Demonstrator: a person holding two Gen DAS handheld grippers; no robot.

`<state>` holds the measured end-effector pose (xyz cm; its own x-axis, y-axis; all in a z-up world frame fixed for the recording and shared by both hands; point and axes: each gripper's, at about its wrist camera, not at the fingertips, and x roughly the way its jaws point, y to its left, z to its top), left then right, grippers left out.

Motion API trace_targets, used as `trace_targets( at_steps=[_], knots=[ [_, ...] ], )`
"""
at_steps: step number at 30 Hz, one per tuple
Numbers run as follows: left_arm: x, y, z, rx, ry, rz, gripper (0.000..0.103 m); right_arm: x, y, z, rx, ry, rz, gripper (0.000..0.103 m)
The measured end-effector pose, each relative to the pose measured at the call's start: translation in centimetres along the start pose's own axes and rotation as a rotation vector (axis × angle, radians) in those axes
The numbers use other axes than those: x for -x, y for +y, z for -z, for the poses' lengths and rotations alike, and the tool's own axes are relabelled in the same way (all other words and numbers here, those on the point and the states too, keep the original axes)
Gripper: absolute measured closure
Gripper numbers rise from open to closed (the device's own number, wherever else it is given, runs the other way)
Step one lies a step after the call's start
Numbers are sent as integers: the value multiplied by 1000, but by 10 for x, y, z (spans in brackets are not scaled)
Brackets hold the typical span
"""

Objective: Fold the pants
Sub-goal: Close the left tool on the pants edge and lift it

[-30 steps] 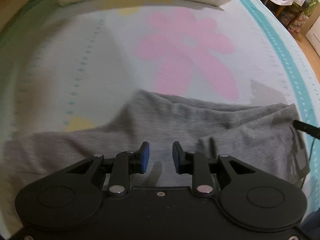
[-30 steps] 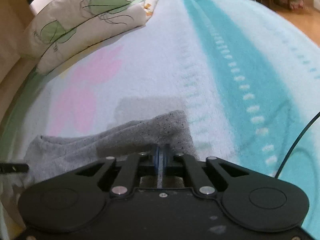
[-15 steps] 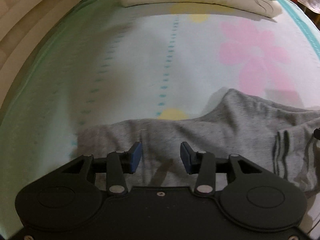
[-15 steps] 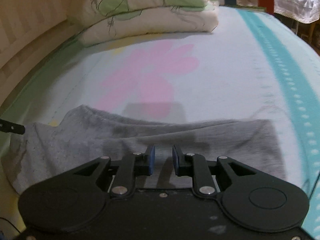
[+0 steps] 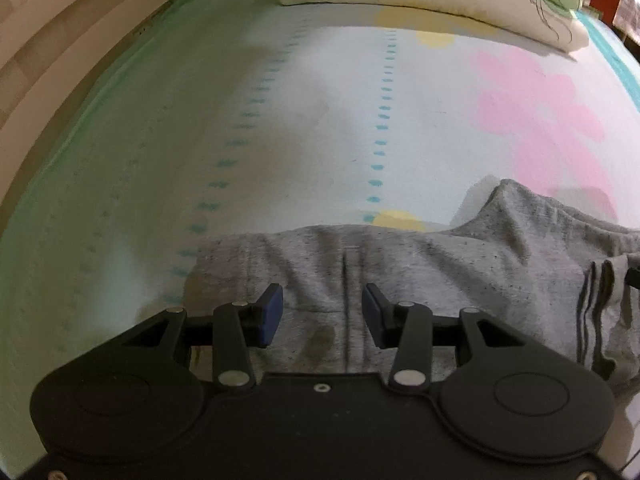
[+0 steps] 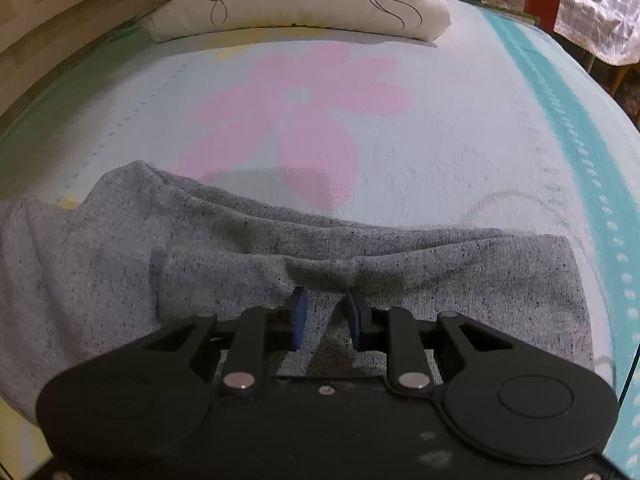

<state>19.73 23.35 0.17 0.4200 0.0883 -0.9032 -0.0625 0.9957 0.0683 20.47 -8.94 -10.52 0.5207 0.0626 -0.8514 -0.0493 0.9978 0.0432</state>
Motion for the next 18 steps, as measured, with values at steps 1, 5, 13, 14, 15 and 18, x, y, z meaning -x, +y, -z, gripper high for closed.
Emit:
trace_targets(
  at_steps=[1,5,13,14,15,18],
  knots=[
    [1,7,1,14,-3,12,50,1,0,-1,-3,5,-3,80],
    [5,43,9,81,-1,61,50,0,0,-4,-1,16,-5,80],
    [2,105,46,187,29,120,48,-7,5,-6,18,19,9,80],
    [0,110,51,206,35,134,48,-8,5,-6,18,20,9,80],
    [-2,115,58,234,42,161,47,-9,5,-7,18,22,8,80],
    [-13,127,77,332,76,263,45,-11,6,-8,18,26,7,80]
  ],
)
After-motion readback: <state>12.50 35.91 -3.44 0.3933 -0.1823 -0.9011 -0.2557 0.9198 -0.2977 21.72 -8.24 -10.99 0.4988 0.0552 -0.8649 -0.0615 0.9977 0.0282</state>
